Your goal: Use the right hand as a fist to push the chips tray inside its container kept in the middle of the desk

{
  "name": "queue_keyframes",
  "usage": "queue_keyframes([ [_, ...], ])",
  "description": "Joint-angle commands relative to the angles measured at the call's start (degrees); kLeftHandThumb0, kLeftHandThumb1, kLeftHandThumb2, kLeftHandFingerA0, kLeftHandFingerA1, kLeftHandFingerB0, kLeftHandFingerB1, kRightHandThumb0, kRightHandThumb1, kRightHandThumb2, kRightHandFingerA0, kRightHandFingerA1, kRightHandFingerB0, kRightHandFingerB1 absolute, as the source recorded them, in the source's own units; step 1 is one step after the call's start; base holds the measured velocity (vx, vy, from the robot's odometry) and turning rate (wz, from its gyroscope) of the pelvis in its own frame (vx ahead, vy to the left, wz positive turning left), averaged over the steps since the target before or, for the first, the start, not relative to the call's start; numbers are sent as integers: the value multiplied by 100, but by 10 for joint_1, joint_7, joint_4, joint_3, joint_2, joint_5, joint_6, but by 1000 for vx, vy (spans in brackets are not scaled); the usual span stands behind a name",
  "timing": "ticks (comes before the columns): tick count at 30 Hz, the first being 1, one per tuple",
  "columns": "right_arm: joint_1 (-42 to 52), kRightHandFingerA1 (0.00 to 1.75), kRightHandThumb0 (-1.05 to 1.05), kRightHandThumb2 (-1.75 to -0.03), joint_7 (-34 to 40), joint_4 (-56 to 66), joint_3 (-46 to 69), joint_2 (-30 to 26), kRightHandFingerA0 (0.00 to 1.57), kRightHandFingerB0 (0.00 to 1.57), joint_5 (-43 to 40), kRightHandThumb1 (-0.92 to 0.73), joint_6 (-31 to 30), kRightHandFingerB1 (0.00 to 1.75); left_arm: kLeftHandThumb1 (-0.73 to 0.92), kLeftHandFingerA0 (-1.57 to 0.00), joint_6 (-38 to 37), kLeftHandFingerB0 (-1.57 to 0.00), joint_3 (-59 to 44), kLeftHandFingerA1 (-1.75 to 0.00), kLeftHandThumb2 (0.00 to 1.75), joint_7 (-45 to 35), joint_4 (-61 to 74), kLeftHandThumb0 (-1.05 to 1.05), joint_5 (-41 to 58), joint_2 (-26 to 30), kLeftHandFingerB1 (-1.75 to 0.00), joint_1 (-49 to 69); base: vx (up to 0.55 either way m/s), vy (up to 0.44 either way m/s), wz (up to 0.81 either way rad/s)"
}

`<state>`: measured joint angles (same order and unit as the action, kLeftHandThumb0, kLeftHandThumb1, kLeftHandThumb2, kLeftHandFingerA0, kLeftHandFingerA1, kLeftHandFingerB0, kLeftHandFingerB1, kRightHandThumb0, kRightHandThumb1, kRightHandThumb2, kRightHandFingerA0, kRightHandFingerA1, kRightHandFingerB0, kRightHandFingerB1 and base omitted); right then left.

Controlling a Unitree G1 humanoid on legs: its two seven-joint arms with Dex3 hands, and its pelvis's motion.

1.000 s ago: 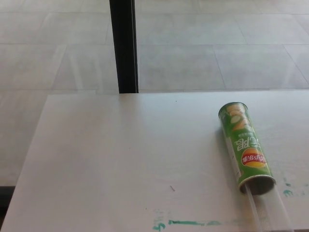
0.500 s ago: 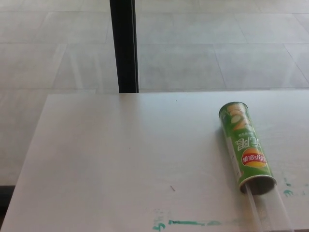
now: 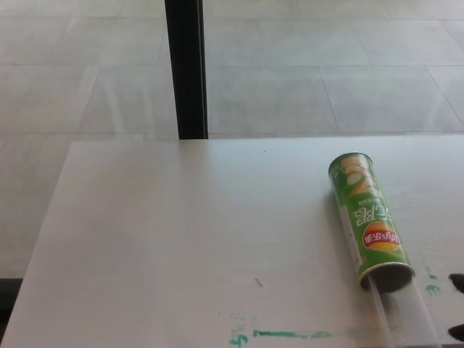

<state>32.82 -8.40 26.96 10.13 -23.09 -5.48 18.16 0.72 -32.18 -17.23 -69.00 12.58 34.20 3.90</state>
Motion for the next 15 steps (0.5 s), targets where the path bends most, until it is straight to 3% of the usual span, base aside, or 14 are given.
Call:
queue_keyframes([
  [1,45,60,-50,-63,-91,54,-10,-48,72,44,-7,-75,44,38,65,-44,11,-33,-7,-86,139,-6,-6,-21,17,20,-79,2,0,0,0],
  [3,66,57,-56,-63,-96,66,5,-58,75,46,7,-76,54,37,65,-39,14,-26,-9,-83,139,-10,-6,-21,20,20,-74,0,0,0,0],
  [9,109,60,-50,-63,-118,86,46,-72,70,43,5,-74,90,37,62,-45,11,-31,-2,-85,135,-1,-8,-19,17,20,-75,-1,0,0,0],
  [15,135,62,-51,-62,-136,96,103,-70,76,47,0,-75,151,42,61,-43,7,-32,9,-82,135,-2,-7,-19,10,23,-75,1,0,0,0],
])
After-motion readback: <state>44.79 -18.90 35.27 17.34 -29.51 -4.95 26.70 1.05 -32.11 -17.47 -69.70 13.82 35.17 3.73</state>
